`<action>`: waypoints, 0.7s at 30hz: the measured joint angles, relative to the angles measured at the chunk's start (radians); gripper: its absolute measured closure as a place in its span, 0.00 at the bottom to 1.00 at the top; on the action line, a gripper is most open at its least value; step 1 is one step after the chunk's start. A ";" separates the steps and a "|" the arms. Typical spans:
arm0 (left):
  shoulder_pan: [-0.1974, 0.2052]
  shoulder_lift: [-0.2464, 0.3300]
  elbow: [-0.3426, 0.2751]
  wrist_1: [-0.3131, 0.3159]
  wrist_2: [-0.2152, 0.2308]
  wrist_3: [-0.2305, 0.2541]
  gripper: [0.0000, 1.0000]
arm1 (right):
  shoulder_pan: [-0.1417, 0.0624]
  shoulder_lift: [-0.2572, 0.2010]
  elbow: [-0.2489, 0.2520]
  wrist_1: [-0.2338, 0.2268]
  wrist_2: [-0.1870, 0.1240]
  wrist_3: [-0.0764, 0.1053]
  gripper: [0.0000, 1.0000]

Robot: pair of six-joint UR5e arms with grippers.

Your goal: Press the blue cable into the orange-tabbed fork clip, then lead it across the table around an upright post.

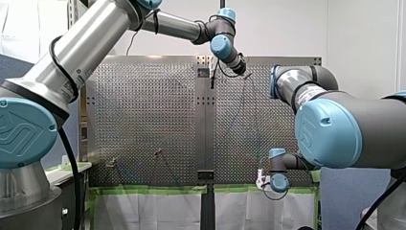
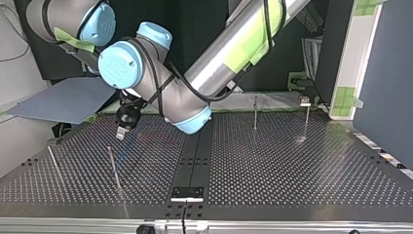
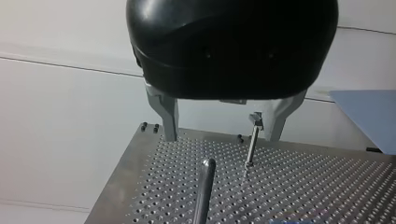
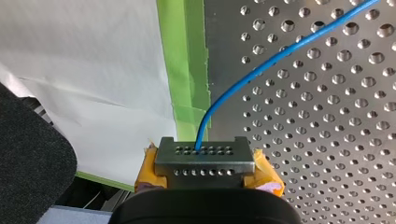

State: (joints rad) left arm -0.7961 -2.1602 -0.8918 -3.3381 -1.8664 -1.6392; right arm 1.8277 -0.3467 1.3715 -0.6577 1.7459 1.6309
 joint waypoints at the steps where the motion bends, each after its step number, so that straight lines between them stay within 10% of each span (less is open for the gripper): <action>1: 0.000 0.000 0.000 0.000 -0.005 0.005 0.11 | 0.000 0.000 0.000 0.001 0.000 0.000 1.00; 21: -0.001 0.001 0.000 -0.007 -0.088 -0.012 0.11 | 0.000 0.000 -0.003 0.004 0.000 -0.001 1.00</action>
State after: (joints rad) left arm -0.7967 -2.1590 -0.8918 -3.3450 -1.9541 -1.6509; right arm 1.8280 -0.3466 1.3680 -0.6536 1.7458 1.6296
